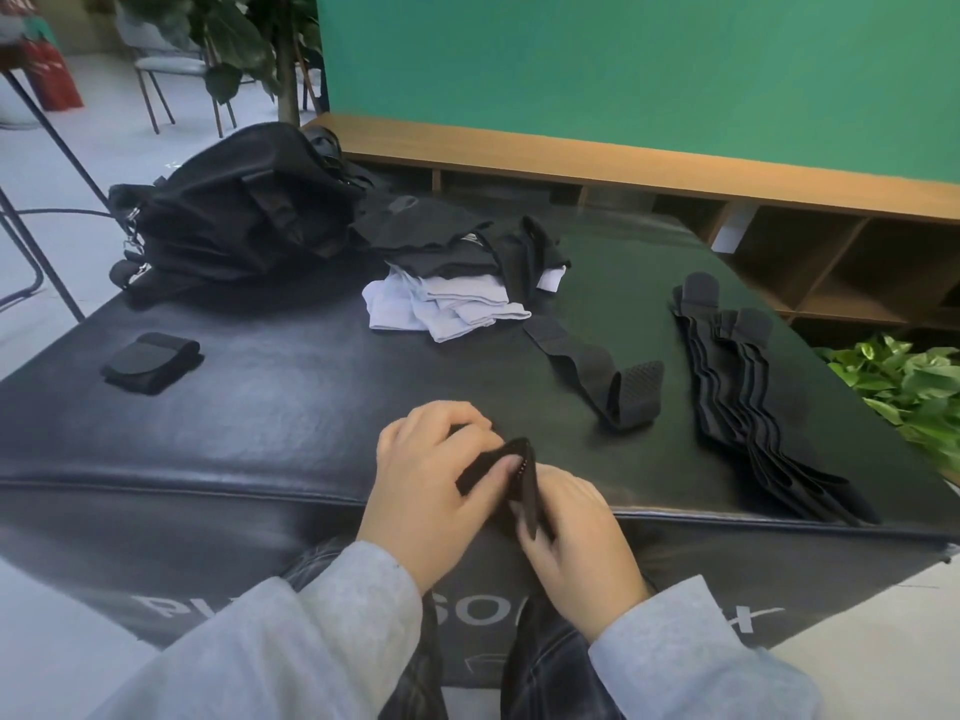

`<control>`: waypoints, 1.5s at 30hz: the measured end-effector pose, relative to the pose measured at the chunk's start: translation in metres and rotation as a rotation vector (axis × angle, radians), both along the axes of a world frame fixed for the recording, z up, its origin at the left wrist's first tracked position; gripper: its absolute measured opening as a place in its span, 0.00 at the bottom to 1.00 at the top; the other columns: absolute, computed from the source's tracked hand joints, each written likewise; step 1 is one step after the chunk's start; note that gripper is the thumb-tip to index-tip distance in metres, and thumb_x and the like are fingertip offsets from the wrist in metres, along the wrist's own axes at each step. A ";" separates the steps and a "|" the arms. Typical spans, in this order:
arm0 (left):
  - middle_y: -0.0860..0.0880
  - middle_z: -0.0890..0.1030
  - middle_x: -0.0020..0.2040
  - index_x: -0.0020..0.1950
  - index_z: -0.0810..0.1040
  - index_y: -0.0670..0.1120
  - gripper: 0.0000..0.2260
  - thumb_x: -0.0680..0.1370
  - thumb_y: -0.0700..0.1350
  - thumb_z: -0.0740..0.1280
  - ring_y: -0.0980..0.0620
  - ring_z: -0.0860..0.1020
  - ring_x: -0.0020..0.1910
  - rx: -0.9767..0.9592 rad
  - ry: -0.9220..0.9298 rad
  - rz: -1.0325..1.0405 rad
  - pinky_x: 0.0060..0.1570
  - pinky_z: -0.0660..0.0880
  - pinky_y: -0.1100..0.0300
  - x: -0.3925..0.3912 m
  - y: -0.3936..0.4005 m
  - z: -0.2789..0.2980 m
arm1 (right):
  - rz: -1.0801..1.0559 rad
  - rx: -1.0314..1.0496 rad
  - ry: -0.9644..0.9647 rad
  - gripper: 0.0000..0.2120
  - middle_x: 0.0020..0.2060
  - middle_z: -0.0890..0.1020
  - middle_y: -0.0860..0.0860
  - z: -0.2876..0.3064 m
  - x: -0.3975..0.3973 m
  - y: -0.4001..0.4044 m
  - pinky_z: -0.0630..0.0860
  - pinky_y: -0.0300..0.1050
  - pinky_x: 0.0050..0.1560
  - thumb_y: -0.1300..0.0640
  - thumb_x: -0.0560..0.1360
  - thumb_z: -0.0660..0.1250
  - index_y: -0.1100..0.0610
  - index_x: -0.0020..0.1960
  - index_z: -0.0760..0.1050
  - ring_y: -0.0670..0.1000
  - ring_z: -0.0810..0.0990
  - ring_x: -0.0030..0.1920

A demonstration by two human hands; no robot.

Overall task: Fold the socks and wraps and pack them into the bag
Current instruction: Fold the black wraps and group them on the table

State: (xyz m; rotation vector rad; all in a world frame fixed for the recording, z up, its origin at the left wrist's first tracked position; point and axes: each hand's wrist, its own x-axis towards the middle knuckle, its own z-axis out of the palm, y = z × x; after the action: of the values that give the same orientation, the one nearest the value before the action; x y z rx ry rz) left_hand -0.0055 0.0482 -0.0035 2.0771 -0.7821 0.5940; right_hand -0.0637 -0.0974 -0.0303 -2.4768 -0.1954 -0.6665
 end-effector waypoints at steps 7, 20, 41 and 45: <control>0.56 0.67 0.32 0.35 0.75 0.55 0.08 0.74 0.53 0.66 0.52 0.68 0.38 -0.194 0.120 0.230 0.42 0.66 0.65 0.014 0.002 0.015 | 0.034 -0.039 -0.064 0.09 0.51 0.81 0.45 -0.007 0.001 -0.001 0.62 0.31 0.61 0.57 0.71 0.59 0.52 0.49 0.74 0.43 0.74 0.58; 0.61 0.66 0.70 0.75 0.48 0.59 0.35 0.76 0.51 0.66 0.65 0.64 0.67 -0.364 0.647 0.047 0.66 0.63 0.59 0.046 0.009 0.018 | 0.045 -0.093 -0.024 0.09 0.53 0.80 0.44 -0.008 0.003 0.004 0.53 0.27 0.64 0.55 0.68 0.61 0.51 0.47 0.74 0.43 0.72 0.61; 0.54 0.80 0.43 0.28 0.62 0.52 0.25 0.65 0.22 0.65 0.55 0.80 0.49 -0.349 0.358 -0.067 0.49 0.76 0.56 0.046 0.015 0.030 | 0.024 -0.129 -0.011 0.03 0.47 0.77 0.42 0.000 0.001 0.007 0.61 0.33 0.55 0.54 0.69 0.62 0.52 0.42 0.73 0.42 0.72 0.54; 0.53 0.80 0.43 0.29 0.61 0.51 0.25 0.66 0.21 0.62 0.56 0.81 0.51 -0.379 0.421 -0.071 0.50 0.76 0.57 0.041 0.022 0.032 | 0.030 -0.111 -0.015 0.05 0.50 0.79 0.43 -0.001 0.001 0.007 0.61 0.35 0.57 0.54 0.69 0.61 0.53 0.42 0.75 0.43 0.72 0.59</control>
State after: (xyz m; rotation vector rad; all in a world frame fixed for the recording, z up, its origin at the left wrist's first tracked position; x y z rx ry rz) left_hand 0.0354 0.0706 0.0284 1.7313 -0.4553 0.2270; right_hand -0.0626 -0.0901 -0.0310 -2.5695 -0.2816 -0.6781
